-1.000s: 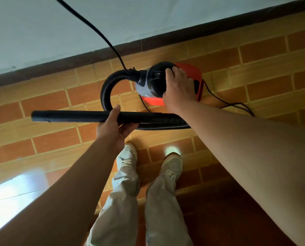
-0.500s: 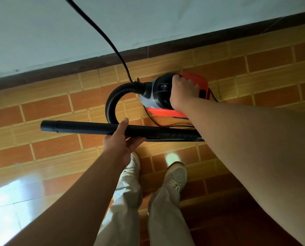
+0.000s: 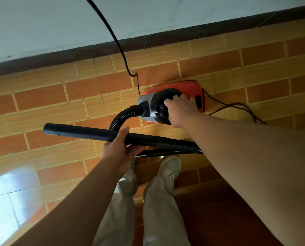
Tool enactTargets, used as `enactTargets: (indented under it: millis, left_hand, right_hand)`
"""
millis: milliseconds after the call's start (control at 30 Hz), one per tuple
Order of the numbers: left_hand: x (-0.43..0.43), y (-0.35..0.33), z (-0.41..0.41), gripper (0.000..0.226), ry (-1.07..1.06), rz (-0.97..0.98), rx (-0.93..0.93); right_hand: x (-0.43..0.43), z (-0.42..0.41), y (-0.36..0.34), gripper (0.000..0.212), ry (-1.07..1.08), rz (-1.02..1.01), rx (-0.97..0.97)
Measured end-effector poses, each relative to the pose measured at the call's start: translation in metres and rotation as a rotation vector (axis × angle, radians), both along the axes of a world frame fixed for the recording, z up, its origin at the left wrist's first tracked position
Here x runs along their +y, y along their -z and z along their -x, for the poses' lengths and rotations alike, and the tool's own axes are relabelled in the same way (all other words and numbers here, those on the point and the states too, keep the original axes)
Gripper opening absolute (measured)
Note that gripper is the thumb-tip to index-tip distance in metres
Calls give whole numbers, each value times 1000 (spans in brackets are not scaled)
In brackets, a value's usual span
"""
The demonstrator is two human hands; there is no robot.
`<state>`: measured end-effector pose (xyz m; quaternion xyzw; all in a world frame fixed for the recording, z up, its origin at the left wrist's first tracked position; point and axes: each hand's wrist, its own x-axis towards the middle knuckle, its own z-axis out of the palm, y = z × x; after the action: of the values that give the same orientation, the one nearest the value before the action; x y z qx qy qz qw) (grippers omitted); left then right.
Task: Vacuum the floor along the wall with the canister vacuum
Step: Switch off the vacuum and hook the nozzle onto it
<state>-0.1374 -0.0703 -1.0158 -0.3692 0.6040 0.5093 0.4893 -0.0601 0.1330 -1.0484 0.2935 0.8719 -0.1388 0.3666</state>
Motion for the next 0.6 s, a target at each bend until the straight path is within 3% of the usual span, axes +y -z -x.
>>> enactTargets:
  millis: [333, 500, 600]
  left_hand:
    - [0, 4, -10, 38, 14, -2, -31]
    - [6, 10, -12, 38, 14, 14, -23]
    - [11, 9, -16, 36, 25, 27, -20]
  right_hand:
    - [-18, -18, 6, 41, 9, 17, -47]
    - [-18, -28, 14, 44, 64, -16, 66]
    - [-6, -44, 11, 52, 224, 65, 267]
